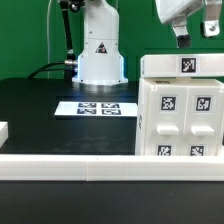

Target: Assemble cabinet

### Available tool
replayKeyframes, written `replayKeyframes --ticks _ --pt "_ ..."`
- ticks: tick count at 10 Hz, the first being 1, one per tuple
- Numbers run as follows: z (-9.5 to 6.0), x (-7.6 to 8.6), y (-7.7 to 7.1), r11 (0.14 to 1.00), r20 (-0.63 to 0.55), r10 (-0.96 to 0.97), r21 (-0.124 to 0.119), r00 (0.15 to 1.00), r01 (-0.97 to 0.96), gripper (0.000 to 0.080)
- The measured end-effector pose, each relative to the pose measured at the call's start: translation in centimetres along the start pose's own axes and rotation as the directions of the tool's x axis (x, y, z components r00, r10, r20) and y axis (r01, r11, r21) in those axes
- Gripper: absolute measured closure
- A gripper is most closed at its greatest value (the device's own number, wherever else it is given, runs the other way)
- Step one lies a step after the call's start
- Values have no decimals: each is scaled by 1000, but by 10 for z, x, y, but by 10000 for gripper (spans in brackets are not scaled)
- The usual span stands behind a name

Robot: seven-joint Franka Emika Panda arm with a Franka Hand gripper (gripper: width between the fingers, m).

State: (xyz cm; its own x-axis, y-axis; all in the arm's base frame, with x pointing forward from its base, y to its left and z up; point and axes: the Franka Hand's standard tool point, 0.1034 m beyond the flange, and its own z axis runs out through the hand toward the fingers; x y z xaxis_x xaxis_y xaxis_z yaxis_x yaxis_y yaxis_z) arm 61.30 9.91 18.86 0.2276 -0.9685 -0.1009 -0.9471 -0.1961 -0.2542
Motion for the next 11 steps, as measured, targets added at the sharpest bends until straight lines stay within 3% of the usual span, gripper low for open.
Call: replayKeyframes --ticks 4,7,9,11 --pt "-6 1 -6 896 13 -445 -1 895 445 2" --pt "-6 4 -7 818 11 -576 1 818 576 2" --pt "-6 4 -6 717 10 -697 0 717 697 2" --pt "-6 4 -6 561 9 -828 -9 561 828 2"
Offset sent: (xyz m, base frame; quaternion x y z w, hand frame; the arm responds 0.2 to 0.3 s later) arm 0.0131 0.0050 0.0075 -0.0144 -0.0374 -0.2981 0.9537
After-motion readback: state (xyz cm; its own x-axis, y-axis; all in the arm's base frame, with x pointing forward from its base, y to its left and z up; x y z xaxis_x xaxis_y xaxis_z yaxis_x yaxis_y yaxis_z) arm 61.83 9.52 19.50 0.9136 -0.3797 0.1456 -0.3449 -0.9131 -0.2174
